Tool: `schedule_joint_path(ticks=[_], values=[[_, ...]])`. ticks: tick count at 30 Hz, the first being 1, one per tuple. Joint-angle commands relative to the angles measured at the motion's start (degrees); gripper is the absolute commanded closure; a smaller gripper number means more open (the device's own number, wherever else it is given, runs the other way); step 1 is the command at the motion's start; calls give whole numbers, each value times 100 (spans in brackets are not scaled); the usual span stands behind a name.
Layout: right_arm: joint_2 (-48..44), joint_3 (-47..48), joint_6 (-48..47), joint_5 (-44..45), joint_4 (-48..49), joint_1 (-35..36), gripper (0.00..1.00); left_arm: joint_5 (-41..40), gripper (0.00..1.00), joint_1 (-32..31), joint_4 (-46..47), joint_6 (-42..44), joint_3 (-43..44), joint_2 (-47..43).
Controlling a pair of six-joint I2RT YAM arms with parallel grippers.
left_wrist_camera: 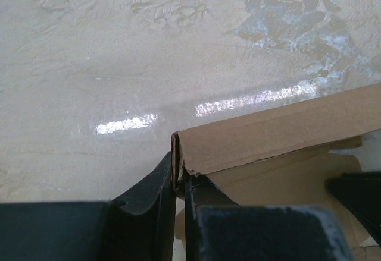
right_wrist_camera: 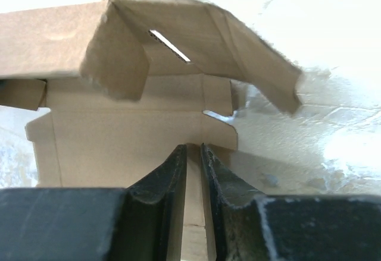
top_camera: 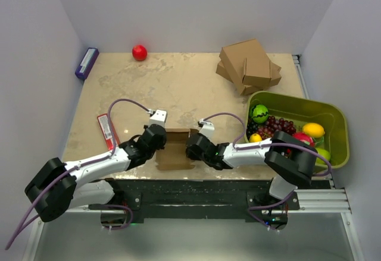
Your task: Fold the paper box
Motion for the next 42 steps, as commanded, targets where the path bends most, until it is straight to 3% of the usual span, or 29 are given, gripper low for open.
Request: schedule_joint_path(ticks=[1,5,8,21,30,42], values=[[-98,-304,-43,117,-310,-117,76,-61,100,133,885,98,-52,130],[-572,-225,-411,337,-423,-143,64,-8,100,142,973,107,-123,183],[-819,-58,-684,364,-520,-249,59,9,100,142,999,116,-167,157],[-512,460,-1213,153,-301,-565,55,54,100,142,999,125,-219,25],[-195,575,-1098,196,-380,-574,58,62,100,133,973,116,-228,-72],[-239,514,-1388,126,182,-539,77,89,100,142,973,125,-202,16]])
